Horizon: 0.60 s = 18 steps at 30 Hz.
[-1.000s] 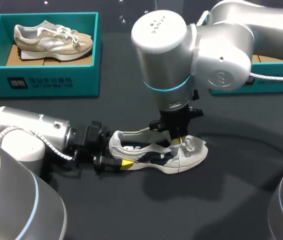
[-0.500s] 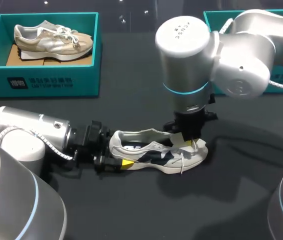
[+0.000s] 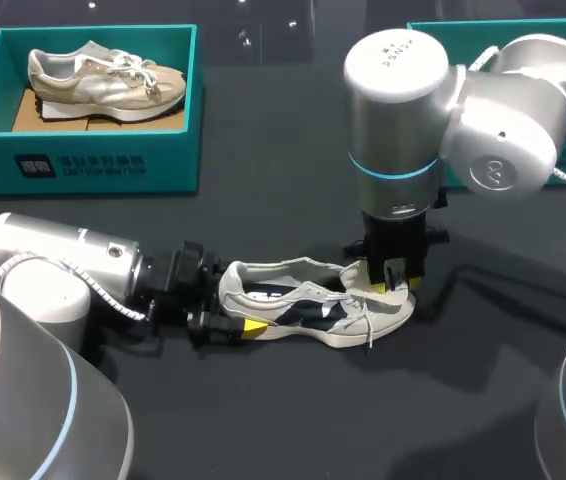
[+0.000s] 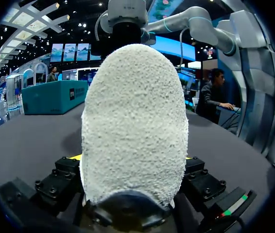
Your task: Take the shoe out of the shoebox, open the shoe tongue, remove and reinsert the insole, then place the shoe into the shoebox
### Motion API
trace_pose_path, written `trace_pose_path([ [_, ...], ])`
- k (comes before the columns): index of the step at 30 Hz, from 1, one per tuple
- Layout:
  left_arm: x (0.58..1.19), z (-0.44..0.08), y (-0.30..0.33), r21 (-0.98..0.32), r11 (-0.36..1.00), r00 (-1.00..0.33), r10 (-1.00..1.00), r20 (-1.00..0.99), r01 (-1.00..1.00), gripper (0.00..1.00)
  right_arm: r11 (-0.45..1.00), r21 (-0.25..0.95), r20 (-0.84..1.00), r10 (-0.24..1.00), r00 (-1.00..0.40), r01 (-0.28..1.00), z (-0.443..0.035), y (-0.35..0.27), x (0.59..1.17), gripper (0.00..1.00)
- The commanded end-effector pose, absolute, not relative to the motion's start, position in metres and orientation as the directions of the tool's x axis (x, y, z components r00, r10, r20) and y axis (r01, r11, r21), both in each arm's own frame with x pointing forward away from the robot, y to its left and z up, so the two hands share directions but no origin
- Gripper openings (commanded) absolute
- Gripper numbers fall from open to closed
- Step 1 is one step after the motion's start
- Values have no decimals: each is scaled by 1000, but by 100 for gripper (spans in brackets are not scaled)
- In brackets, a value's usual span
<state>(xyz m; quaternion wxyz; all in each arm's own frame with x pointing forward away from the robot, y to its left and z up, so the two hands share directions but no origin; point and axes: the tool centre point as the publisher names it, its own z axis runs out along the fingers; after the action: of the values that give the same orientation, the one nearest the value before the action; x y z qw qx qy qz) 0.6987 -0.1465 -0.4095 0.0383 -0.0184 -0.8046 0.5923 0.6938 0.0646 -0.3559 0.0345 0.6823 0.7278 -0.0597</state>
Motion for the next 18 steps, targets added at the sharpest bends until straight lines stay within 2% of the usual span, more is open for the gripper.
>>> trace_pose_path([
  [1,698,-411,-147,-954,299,-996,76,40,-16,0,35,-73,-142,989,-45,997,-362,61,699,40],
  [11,698,-411,-147,-954,299,-996,76,40,-16,0,34,-41,-237,971,-43,999,-317,69,693,39],
  [18,698,-411,-147,-954,299,-996,76,40,-16,0,147,-14,-322,936,-144,989,-269,95,688,40],
])
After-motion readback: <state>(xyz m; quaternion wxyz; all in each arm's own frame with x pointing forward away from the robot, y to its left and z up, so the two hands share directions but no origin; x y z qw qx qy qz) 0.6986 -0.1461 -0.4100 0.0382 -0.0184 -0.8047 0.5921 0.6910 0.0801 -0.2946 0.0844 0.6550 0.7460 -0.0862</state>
